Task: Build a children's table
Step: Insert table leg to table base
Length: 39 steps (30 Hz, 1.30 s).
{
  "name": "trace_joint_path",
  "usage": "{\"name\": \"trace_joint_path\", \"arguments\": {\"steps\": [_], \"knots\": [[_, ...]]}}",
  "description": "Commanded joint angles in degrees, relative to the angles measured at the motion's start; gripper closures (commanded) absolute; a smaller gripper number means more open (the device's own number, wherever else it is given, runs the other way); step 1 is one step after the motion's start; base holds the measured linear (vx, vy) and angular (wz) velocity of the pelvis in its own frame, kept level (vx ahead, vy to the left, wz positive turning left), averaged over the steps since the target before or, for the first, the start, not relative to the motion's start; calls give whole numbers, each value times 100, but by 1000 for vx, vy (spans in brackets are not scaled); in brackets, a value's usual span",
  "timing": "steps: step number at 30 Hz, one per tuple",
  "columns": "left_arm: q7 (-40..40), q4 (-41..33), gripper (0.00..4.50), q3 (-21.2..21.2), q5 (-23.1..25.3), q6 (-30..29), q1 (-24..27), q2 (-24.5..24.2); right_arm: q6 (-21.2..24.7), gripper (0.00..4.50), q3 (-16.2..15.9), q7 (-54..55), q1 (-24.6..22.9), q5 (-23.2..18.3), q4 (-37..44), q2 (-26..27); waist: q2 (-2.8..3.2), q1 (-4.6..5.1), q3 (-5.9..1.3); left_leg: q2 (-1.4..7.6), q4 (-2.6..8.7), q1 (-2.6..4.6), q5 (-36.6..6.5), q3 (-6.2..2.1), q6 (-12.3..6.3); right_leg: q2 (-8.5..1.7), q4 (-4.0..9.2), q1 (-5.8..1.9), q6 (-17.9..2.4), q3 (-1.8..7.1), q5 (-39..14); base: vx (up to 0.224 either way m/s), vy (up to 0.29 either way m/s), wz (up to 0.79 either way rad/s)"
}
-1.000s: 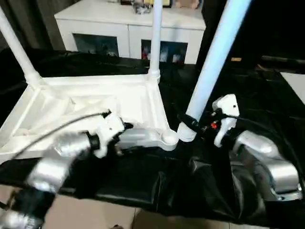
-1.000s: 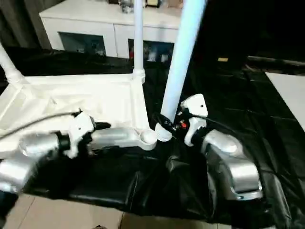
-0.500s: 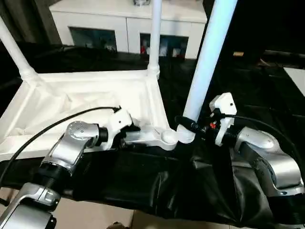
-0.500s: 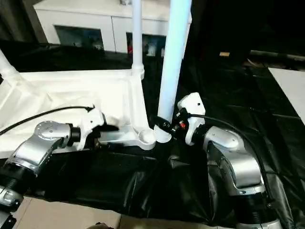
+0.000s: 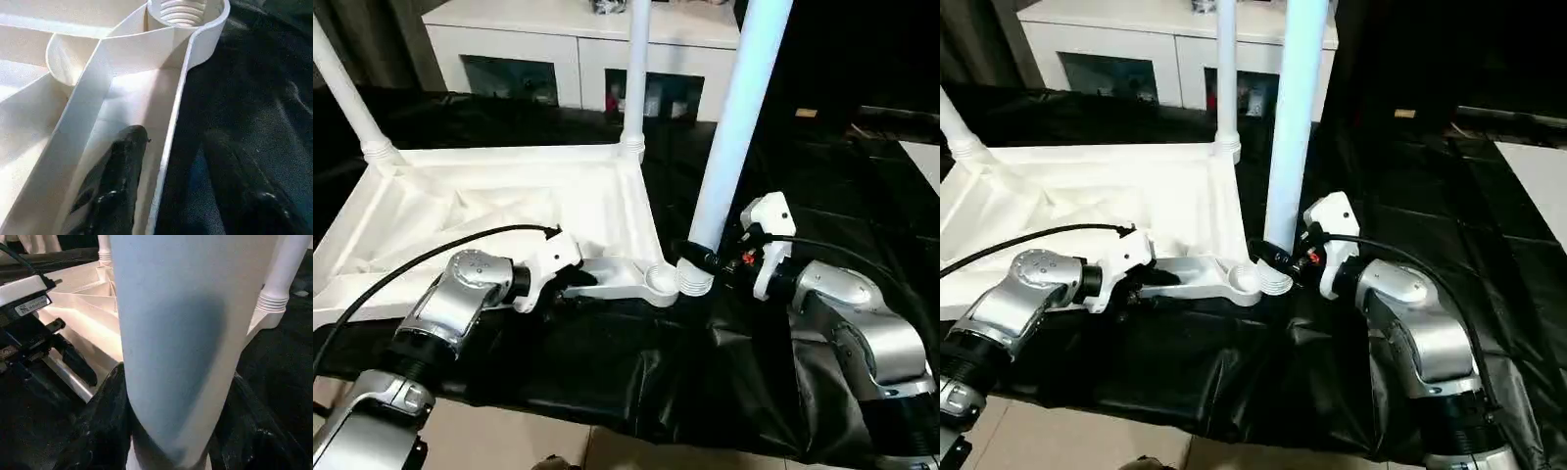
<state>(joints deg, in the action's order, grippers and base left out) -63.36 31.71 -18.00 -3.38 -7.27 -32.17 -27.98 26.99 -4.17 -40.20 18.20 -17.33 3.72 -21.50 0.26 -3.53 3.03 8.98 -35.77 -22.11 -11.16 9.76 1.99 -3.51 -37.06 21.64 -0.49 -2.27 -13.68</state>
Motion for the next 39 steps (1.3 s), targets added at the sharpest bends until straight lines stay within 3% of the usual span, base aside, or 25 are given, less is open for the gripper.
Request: {"name": "trace_joint_path", "arguments": {"steps": [1,8,18,19,22,24,28,34,35,36,37,39], "knots": [[-13,181,261,25,80,69,-76,19,-75,265,-7,-20,137,13,-37,-20,-2,-26,-349,422,489,130,-819,-144,-155,-541,429,-232,-1467,293,17,0,0,0],[-88,411,319,95,24,353,-167,93,-84,265,16,-50,201,-17,-92,6,-3,-27,-340,431,512,146,-984,-148,-72,-544,450,-213,-1430,295,-245,0,0,0],[-754,805,405,-376,316,638,-480,190,-135,265,-6,-150,280,-19,-171,-43,-16,-63,-370,426,482,129,-582,-132,-267,-546,406,-227,-1472,289,338,0,0,0],[-785,970,405,-467,447,708,-593,222,-138,265,-10,-160,292,-12,-172,-51,30,-76,-367,430,482,132,-615,-138,-248,-552,403,-224,-1473,290,325,0,0,0],[-774,1101,436,-510,557,780,-671,253,-138,265,-6,-161,298,-11,-165,-55,-2,-98,-364,441,495,133,-720,-140,-177,-564,416,-236,-1482,292,236,0,0,0],[-799,1160,447,-537,634,801,-704,259,-134,265,-1,-157,301,-16,-155,-57,34,-107,-365,450,499,145,-746,-144,-149,-564,407,-225,-1500,288,228,0,0,0],[-776,1143,447,-549,679,812,-682,254,-137,265,18,-141,299,-11,-149,-60,27,-122,-369,451,502,144,-776,-144,-114,-567,401,-233,-1537,290,353,0,0,0],[-831,278,450,-412,443,524,-276,236,317,266,63,-161,270,-319,-24,93,33,-111,-372,472,512,150,-785,-142,-125,-559,387,-229,-1580,288,352,0,0,0],[-815,153,450,-397,423,458,-224,247,359,266,43,-176,263,-326,-21,87,-14,-107,-368,473,516,145,-757,-136,-143,-557,390,-232,-1588,288,378,0,0,0],[-800,14,450,-379,390,408,-158,273,409,266,24,-160,259,-314,-30,82,12,-124,-365,468,506,145,-726,-133,-160,-563,391,-224,-1584,289,358,0,0,0],[-767,-138,450,-365,350,318,-92,316,468,266,-1,-152,281,-296,-92,79,-40,-121,-357,468,514,147,-749,-122,-169,-559,410,-223,-1565,290,263,0,0,0],[-729,-287,450,-366,318,241,-25,361,521,266,-34,-152,319,-270,-187,75,-12,-137,-346,466,517,145,-782,-128,-157,-568,417,-216,-1543,290,96,0,0,0]]}}
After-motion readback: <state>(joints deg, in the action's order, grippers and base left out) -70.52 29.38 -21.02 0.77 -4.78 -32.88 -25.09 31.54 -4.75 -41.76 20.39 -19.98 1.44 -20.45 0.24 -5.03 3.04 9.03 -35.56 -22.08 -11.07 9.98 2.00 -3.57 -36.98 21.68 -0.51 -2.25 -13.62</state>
